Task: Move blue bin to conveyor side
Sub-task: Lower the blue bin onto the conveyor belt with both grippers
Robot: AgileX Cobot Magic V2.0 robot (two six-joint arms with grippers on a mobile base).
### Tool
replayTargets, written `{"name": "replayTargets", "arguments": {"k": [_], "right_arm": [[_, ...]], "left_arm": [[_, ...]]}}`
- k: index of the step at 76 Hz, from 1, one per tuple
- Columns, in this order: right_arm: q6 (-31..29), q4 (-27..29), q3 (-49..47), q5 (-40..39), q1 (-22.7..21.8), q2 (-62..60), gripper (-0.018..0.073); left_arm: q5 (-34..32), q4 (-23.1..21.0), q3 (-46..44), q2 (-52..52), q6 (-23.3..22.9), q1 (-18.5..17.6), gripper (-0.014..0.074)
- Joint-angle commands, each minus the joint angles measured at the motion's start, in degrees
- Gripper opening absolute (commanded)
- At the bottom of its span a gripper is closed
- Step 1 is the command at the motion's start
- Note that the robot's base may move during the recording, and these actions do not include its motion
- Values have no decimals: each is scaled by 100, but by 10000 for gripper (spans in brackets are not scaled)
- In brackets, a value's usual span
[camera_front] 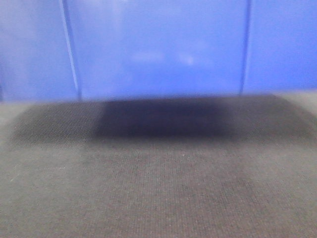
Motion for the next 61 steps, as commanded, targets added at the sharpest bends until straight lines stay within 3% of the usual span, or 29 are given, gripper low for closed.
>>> {"name": "replayTargets", "arguments": {"k": [1,11,20,37,44,61], "right_arm": [[-64,275,-97,-659,73,105,-81],[-64,275,-97,-647,73,365,-64],[-64,275,-97,-625,73,418,53],[-64,275,-97,-559,73,288,573],[-64,275,-97,-525,73,96,568],[-64,275,-97,-117,73,-806,568]], "left_arm": [[-663,-247,-94,104,45,-84,-6],[-663,-247,-94,337,45,-84,83],[-620,-247,-94,408,45,-84,222],[-303,-247,-94,270,34,-84,540],[-143,-247,-94,63,34,-84,579],[-45,-102,-41,-970,34,-61,554]]}}
